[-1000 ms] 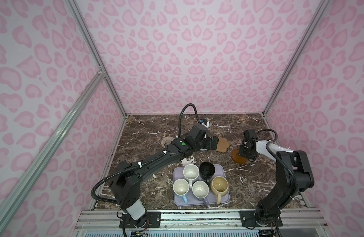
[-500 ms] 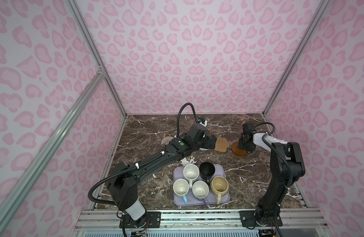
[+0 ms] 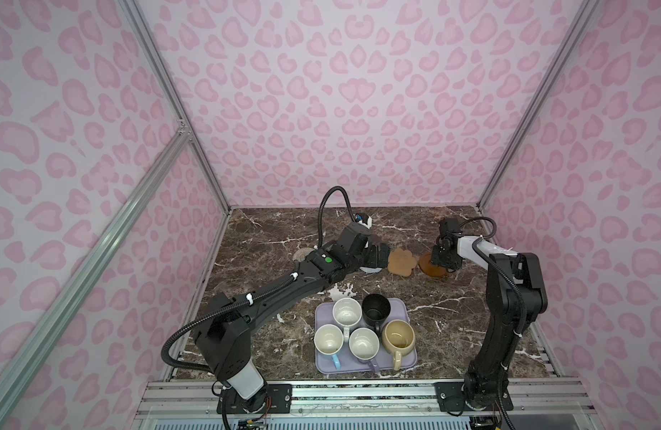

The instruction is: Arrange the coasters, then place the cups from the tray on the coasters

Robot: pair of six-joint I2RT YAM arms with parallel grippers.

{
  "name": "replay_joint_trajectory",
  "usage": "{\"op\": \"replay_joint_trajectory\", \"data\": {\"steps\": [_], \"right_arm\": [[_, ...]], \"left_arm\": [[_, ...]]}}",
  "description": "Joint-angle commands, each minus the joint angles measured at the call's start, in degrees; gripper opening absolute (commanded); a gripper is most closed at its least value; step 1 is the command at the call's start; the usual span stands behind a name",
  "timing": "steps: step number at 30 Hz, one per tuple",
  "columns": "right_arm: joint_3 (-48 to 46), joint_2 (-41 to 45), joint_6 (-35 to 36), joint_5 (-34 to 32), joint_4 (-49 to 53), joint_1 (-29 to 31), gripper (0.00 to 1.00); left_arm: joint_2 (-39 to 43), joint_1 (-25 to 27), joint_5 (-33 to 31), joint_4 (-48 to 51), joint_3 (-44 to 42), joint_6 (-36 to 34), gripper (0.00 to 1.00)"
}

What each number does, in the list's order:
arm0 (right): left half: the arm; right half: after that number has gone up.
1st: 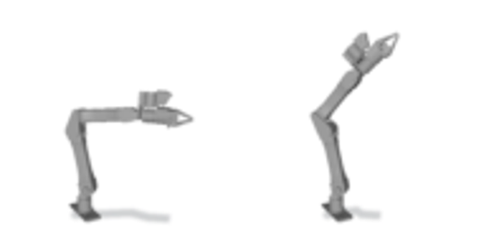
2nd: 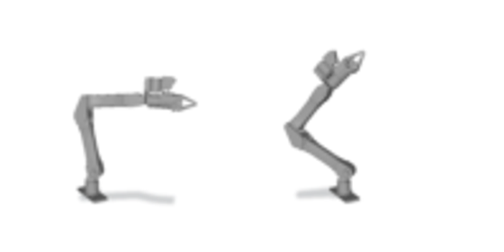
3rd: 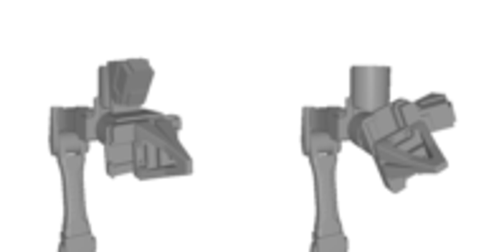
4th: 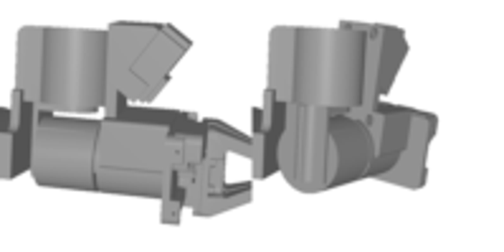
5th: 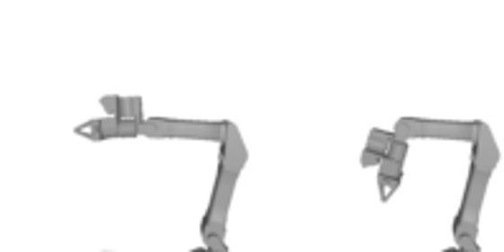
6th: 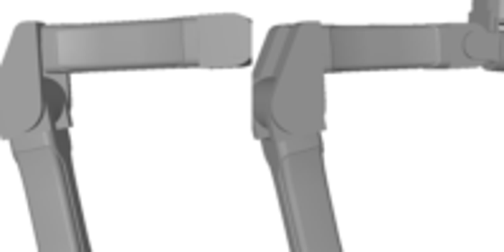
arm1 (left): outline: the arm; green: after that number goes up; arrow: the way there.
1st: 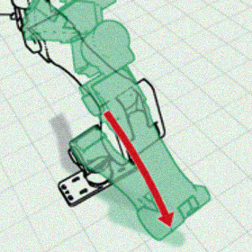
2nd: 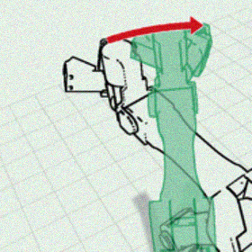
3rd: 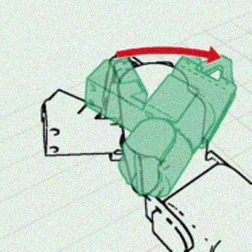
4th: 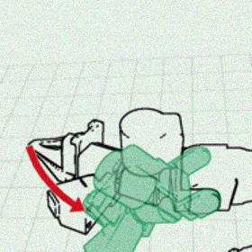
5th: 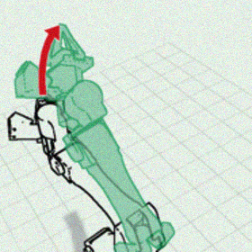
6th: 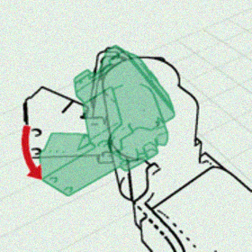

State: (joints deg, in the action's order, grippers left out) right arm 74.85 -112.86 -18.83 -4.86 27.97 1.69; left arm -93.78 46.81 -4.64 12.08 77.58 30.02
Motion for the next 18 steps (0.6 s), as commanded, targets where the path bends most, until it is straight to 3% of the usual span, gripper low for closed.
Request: {"op": "replay_joint_trajectory", "data": {"steps": [1, 7, 18], "right_arm": [[-0.39, -0.62, 0.62, -0.65, 1.38, 0.61, 0.53], [0.85, 1.69, 1.66, -1.94, 0.90, 1.85, 0.65], [-1.33, 19.09, 2.65, -10.22, -0.20, 10.83, 0.84]], "left_arm": [[0.84, -0.05, -0.41, -1.46, -1.72, 0.57, 0.97], [2.46, -0.54, 0.61, -1.84, -3.44, 1.40, 0.97], [11.42, -0.74, -3.49, -1.86, -9.23, 2.41, 0.97]]}}
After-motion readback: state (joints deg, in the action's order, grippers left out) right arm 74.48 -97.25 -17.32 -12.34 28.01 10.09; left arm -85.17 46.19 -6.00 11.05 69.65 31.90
